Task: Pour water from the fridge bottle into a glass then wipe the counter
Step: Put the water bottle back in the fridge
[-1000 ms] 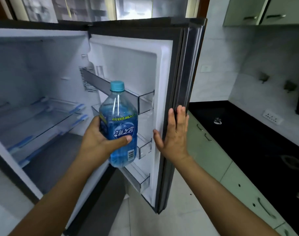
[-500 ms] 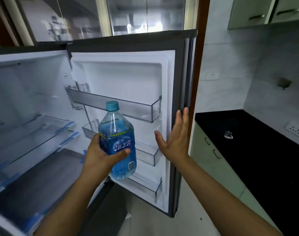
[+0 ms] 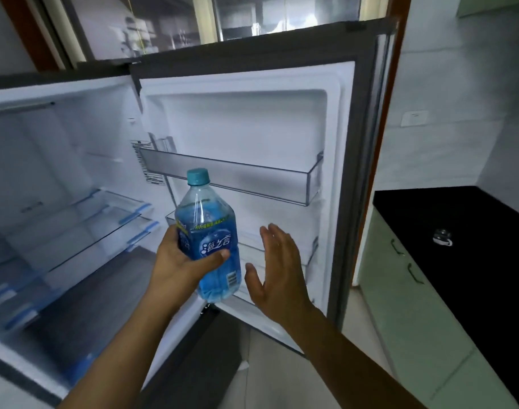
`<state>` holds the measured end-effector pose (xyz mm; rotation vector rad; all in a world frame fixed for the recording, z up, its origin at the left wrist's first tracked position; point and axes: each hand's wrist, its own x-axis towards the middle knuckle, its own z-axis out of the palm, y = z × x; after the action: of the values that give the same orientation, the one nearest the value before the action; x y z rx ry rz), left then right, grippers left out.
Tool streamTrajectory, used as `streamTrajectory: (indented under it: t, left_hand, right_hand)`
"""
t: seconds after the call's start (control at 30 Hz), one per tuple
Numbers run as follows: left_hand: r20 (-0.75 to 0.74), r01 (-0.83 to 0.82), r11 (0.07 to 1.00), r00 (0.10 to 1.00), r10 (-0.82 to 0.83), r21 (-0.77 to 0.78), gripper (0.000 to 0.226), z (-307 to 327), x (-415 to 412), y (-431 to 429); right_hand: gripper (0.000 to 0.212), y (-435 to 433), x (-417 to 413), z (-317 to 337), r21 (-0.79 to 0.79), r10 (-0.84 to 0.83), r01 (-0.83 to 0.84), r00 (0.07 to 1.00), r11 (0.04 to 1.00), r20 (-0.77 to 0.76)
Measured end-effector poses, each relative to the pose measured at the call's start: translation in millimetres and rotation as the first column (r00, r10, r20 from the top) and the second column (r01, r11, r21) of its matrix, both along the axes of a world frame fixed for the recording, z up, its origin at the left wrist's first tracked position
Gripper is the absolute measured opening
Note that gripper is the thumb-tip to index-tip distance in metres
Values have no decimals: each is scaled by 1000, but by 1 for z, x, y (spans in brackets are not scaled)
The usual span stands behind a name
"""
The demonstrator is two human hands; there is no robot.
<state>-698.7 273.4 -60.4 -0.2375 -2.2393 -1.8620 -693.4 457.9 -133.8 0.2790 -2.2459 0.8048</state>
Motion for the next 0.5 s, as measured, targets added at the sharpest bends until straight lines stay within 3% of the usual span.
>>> streamTrajectory:
  t: [0.13, 0.27, 0.37, 0.5]
  left_hand:
    - [-4, -68, 998, 998, 68, -12, 62, 2, -19, -34]
    - [6, -125, 992, 992, 125, -8, 61, 0, -49, -78]
    - [5, -173, 985, 985, 173, -25, 60, -2, -78, -120]
    - [-2, -206, 978, 979, 206, -16, 60, -6, -126, -167]
  right_hand:
    - [52, -34, -35, 13, 149, 17, -51, 975, 988, 222]
    - [47, -67, -81, 24, 320, -95, 22, 972, 947, 215]
    - [39, -89, -115, 25, 344, -30, -105, 930, 933, 365]
    - [24, -114, -133, 18, 461, -101, -50, 950, 886, 296]
